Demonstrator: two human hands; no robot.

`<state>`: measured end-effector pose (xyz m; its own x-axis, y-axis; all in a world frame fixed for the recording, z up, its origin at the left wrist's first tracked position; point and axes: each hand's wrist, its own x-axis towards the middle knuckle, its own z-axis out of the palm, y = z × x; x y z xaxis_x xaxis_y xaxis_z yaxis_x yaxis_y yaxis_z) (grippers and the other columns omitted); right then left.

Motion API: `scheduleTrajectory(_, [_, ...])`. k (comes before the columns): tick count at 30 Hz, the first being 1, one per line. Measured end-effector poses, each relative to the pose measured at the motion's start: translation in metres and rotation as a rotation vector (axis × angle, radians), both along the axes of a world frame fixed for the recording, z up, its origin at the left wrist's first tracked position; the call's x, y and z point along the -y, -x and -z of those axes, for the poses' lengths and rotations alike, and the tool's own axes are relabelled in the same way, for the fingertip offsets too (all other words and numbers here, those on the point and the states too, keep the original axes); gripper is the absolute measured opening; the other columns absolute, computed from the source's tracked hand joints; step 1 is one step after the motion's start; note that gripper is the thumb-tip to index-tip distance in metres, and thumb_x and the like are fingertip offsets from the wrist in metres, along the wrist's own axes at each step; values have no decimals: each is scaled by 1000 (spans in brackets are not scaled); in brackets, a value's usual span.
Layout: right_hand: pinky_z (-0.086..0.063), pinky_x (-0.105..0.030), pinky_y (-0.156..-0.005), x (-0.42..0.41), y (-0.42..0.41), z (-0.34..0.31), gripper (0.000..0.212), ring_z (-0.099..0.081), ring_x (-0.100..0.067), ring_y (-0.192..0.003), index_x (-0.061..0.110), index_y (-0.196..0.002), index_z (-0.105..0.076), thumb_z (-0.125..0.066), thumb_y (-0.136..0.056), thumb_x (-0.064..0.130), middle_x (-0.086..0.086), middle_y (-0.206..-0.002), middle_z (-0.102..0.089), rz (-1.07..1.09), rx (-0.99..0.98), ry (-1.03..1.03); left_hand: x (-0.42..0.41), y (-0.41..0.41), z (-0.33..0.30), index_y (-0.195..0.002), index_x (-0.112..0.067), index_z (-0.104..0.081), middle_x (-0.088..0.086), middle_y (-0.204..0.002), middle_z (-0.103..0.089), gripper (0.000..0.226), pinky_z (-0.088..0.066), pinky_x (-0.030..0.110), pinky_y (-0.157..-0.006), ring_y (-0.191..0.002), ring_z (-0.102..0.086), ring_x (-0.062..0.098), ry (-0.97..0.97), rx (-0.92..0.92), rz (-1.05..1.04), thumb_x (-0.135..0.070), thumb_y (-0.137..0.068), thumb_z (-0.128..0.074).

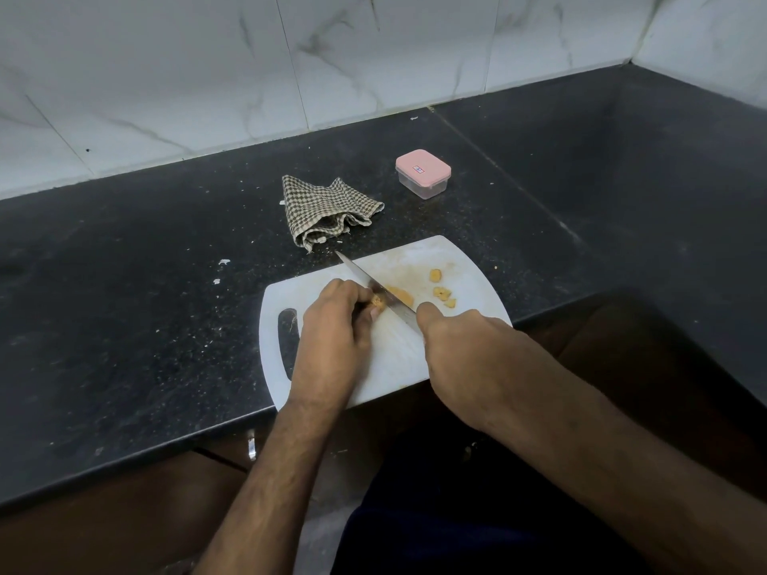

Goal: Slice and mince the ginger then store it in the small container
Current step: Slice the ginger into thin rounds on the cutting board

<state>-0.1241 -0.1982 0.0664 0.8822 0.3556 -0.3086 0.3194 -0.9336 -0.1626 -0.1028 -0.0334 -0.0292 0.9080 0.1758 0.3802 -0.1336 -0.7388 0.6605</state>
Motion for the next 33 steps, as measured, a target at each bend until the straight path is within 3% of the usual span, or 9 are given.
scheduleTrajectory(3, [-48,-37,-75,-2,-4,0,47,-51,-23,-93,24,-140,-30,-45,-97,15,-4,-95,-48,-1,-19,1,-1,-1,0,-94,-14,-69,-7,-93,-65,3,-40,9,-77,-87,-58,8,-6,1,7,-13,-93,-72])
scheduleTrajectory(5, [-43,-36,-71,-5,-8,3,42,-46,-23,-89,22,-136,-33,-43,-97,12,-2,-85,-41,-1,4,3,-1,-1,0,-94,-14,-68,-7,-92,-64,4,-36,4,-77,-85,-55,6,-16,7,6,-12,-93,-72])
scheduleTrajectory(8, [-40,-37,-70,-11,-16,6,39,-43,-24,-86,20,-134,-35,-38,-97,10,-1,-75,-31,16,10,2,-1,-1,1,-93,-14,-68,-7,-91,-63,6,-37,5,-76,-83,-54,6,-8,2,4,-10,-92,-72])
scheduleTrajectory(12, [-42,-37,-72,-12,-27,8,37,-47,-23,-89,21,-135,-36,-36,-100,13,-1,-78,-34,16,-44,-8,-2,-1,1,-92,-16,-68,-8,-91,-63,7,-37,6,-76,-84,-54,6,-6,0,11,-10,-91,-72])
scheduleTrajectory(18, [-32,-30,-52,-9,-33,13,30,-51,-23,-83,20,-133,-38,-35,-103,16,-3,-81,-43,11,-67,-56,-2,-1,2,-94,-14,-70,-7,-91,-65,8,-37,4,-75,-83,-55,2,22,-10,-10,-9,-90,-73])
scheduleTrajectory(24, [-41,-34,-65,-2,-20,13,32,-53,-22,-87,21,-135,-35,-36,-103,18,-3,-82,-42,19,-60,-25,-2,-1,0,-94,-15,-69,-9,-92,-66,8,-40,6,-76,-85,-58,4,30,-11,-27,-10,-90,-74])
scheduleTrajectory(28, [-44,-37,-75,-12,-25,15,49,-49,-24,-91,22,-147,-25,-38,-101,14,-6,-90,-43,9,-100,2,-5,0,2,-94,-16,-70,-10,-92,-66,8,-42,7,-76,-86,-60,3,35,-14,-28,-11,-90,-74])
scheduleTrajectory(33, [-39,-35,-67,-14,-18,32,51,-47,-21,-86,23,-145,-26,-42,-98,13,0,-76,-34,36,-8,11,1,-1,1,-95,-16,-71,-10,-95,-69,8,-42,4,-79,-89,-63,3,92,-30,-47,-12,-90,-75])
